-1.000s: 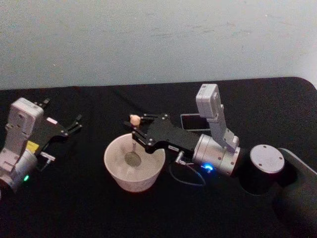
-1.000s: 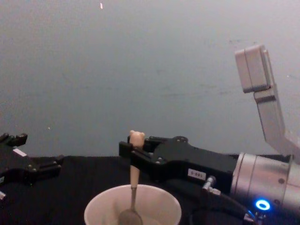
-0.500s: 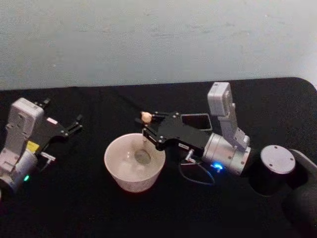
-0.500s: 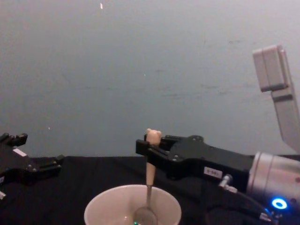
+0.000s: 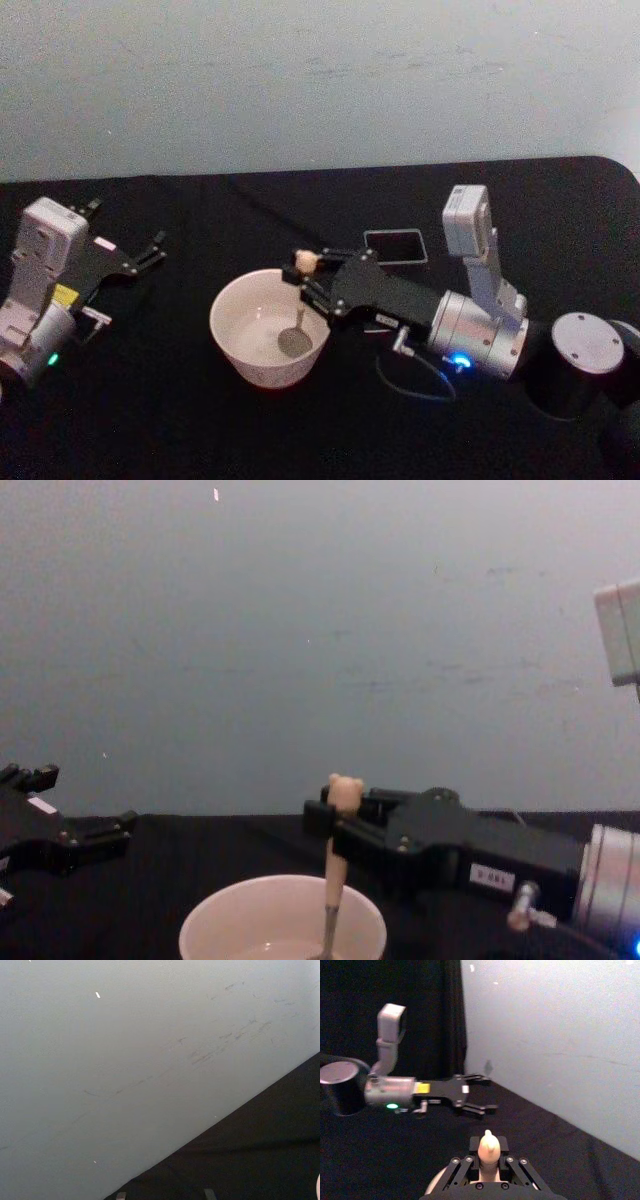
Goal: Pick up the stirring spoon with one hand, stir inside the cup, then place it back in its original position.
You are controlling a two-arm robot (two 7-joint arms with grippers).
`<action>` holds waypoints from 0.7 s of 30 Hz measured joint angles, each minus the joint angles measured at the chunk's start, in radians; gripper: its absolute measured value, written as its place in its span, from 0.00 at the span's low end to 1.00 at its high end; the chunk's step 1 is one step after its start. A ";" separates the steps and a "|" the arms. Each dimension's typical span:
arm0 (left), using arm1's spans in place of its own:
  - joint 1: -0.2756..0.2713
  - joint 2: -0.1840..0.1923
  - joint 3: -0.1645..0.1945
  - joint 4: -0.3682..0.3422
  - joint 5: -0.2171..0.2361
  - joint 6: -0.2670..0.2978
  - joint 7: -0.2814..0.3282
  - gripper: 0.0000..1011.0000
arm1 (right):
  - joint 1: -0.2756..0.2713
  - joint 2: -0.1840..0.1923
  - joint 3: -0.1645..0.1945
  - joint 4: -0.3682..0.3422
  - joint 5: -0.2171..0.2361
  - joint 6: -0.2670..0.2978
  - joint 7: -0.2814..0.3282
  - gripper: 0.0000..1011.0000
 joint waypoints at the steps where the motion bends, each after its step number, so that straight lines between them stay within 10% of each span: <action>1: 0.000 0.000 0.000 0.000 0.000 0.000 0.000 0.99 | -0.003 0.002 -0.003 -0.005 0.001 0.001 0.004 0.20; 21: 0.000 0.000 0.000 0.000 0.000 0.000 0.000 0.99 | 0.078 -0.088 -0.048 0.109 -0.030 -0.037 -0.014 0.20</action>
